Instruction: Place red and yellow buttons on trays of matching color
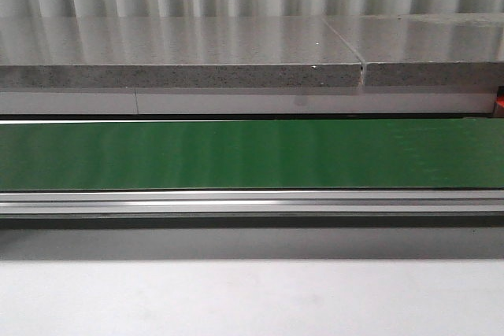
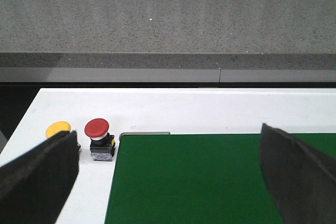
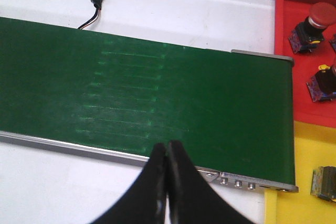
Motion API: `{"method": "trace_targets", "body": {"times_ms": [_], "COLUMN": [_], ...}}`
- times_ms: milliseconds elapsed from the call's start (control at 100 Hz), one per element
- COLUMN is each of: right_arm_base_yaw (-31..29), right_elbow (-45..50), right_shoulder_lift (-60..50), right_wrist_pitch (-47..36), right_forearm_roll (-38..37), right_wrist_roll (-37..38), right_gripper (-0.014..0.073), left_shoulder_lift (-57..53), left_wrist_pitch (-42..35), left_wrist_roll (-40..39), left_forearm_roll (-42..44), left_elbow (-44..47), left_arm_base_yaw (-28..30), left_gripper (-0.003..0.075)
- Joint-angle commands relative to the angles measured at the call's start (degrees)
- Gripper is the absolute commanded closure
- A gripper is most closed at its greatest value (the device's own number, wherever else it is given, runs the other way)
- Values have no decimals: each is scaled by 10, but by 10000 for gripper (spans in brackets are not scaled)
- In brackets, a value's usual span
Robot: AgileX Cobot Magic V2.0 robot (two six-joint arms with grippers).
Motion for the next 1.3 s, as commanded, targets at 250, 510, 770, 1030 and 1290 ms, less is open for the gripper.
{"method": "trace_targets", "body": {"times_ms": [250, 510, 770, 1030, 1290], "right_arm_base_yaw": [1, 1, 1, 1, 1], "right_elbow": [-14, -14, -14, -14, -14], "right_shoulder_lift": [-4, -4, -4, -4, -4], "right_wrist_pitch": [-28, -28, -28, -28, -28], "right_forearm_roll": [2, 2, 2, 2, 2], "right_wrist_roll": [-5, -5, -5, -5, -5], "right_gripper": [662, 662, 662, 662, 662], "left_shoulder_lift": [78, 254, 434, 556, 621], "left_wrist_pitch": [-25, 57, 113, 134, 142], "left_wrist_roll": [-66, -83, -83, -83, -95], "left_forearm_roll": [-4, -39, -79, -99, -128], "left_elbow": [-59, -177, -293, -385, -406], "left_arm_base_yaw": [40, 145, 180, 180, 180], "left_gripper": [78, 78, 79, 82, 82]}}
